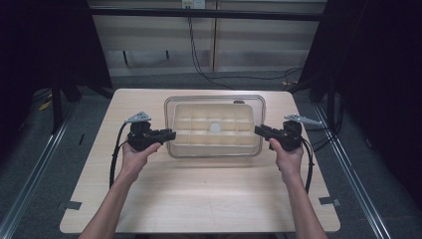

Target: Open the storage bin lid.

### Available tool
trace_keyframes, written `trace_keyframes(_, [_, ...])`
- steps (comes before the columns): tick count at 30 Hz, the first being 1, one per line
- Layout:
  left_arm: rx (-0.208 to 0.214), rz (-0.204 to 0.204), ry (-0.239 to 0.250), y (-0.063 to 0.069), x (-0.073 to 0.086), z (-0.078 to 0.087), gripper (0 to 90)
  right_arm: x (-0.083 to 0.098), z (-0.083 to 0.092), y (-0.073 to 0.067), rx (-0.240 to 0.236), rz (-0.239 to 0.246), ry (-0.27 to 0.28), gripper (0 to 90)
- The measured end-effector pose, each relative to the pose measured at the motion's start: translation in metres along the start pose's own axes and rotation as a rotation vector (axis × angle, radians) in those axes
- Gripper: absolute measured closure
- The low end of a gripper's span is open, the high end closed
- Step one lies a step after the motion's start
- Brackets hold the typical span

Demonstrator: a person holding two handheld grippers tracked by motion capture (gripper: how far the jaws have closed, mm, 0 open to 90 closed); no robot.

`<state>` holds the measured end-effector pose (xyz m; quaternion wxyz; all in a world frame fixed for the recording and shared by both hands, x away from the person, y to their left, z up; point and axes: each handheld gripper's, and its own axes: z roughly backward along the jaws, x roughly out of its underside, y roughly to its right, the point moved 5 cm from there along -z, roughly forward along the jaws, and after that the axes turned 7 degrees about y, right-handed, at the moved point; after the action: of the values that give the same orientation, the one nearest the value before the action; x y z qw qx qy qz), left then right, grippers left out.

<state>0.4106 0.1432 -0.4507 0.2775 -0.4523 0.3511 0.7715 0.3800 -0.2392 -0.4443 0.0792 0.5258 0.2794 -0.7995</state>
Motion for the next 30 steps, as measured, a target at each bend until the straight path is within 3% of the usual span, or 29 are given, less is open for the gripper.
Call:
trace_keyframes(11, [0.010,-0.003,0.006,0.006,-0.003,0.007,71.1,-0.003,0.009,-0.006,-0.011,0.006,0.006,69.0])
trace_keyframes(30, [-0.013,-0.028,0.000,0.016,-0.008,0.019,70.6,-0.007,0.018,-0.018,-0.022,0.033,-0.008,69.5])
